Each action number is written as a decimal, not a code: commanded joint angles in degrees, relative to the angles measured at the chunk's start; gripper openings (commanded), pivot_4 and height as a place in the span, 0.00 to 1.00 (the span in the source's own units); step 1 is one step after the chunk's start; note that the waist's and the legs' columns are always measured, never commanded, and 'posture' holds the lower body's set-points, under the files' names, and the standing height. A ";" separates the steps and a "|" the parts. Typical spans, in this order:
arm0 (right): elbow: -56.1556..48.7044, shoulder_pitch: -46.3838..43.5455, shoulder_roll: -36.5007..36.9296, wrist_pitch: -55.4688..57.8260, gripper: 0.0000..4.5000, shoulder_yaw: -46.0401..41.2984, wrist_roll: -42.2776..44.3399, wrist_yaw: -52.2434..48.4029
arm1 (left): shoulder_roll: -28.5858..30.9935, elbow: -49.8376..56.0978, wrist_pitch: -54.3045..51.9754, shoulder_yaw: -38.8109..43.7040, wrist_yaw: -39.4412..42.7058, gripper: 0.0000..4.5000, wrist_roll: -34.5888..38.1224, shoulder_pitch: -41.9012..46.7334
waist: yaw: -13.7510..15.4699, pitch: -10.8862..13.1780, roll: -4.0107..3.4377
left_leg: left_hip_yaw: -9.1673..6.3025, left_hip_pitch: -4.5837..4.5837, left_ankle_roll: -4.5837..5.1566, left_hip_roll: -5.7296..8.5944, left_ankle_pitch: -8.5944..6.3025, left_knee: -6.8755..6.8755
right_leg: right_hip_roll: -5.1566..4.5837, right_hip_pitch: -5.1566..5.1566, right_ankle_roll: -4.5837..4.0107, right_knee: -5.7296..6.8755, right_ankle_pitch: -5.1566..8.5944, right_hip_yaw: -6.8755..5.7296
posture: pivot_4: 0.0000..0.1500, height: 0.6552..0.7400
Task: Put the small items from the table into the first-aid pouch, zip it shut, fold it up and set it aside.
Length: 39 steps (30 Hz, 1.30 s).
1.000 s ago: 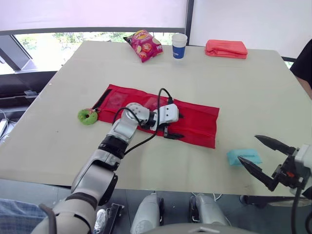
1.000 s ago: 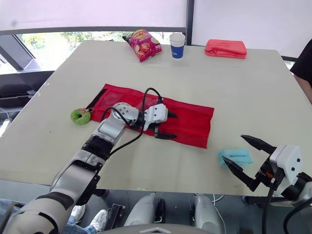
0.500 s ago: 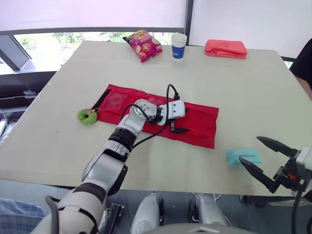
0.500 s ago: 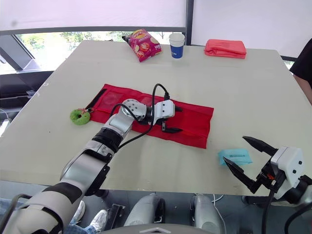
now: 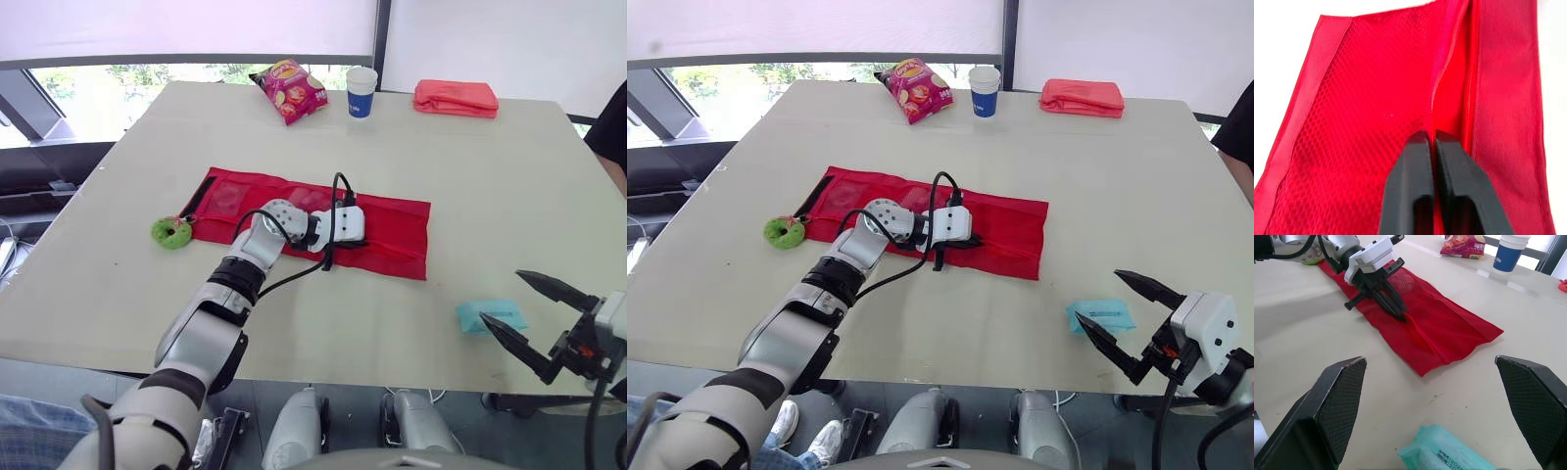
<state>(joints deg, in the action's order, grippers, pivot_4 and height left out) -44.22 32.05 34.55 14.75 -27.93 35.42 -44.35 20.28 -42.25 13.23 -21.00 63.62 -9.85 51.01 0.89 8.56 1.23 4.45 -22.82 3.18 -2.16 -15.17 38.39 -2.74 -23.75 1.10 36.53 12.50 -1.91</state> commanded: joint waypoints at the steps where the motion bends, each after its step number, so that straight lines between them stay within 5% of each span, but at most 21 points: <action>1: -1.21 0.88 0.34 -0.47 1.00 -2.35 0.04 0.23 | -1.25 2.71 1.39 1.87 -0.11 0.02 2.77 -0.27 | 0.00 0.00 0.00 | -0.01 0.00 0.00 0.00 0.00 0.00 | 0.00 0.00 0.00 0.00 0.00 0.00 | 1.00 1.00; 9: 2.15 5.63 2.18 -1.87 1.00 -10.68 0.54 -5.59 | -2.20 11.62 1.23 4.58 -0.42 0.02 7.70 -4.60 | 0.03 0.00 0.00 | 0.01 -0.03 0.00 0.01 0.00 0.00 | -0.04 0.01 0.01 -0.03 -0.01 0.01 | 1.00 1.00; 21: 20.65 0.02 18.86 -5.00 1.00 -15.88 -1.90 -26.90 | -1.64 12.64 -0.62 3.92 -3.11 0.02 5.93 -5.95 | 0.04 0.02 0.02 | -0.02 0.05 0.00 0.01 0.00 -0.01 | 0.03 0.03 0.00 -0.03 0.00 0.02 | 1.00 1.00; 32: 36.25 -15.75 28.02 -11.82 1.00 3.42 -13.57 -35.39 | -1.21 13.88 -2.18 3.96 -5.15 0.02 5.82 -6.35 | -0.09 0.07 0.04 | 0.00 0.07 0.00 0.01 0.00 0.00 | 0.04 0.06 0.05 -0.03 -0.03 0.05 | 1.00 1.00; 39: 46.05 -29.96 27.14 -15.42 1.00 16.56 -18.30 -37.41 | -1.14 13.13 -2.19 3.55 -5.63 0.02 5.18 -5.74 | -0.20 0.08 0.03 | 0.02 0.09 0.00 0.02 0.01 0.06 | 0.05 0.09 0.22 -0.01 -0.14 0.04 | 1.00 1.00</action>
<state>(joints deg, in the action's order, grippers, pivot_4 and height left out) 1.07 3.21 61.73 0.59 -12.00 17.85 -81.14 19.12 -30.33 10.48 -18.05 58.60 -4.56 44.25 0.69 8.64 1.27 4.48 -22.70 3.18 -2.14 -15.16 38.46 -2.68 -23.65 1.33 36.54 12.35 -1.87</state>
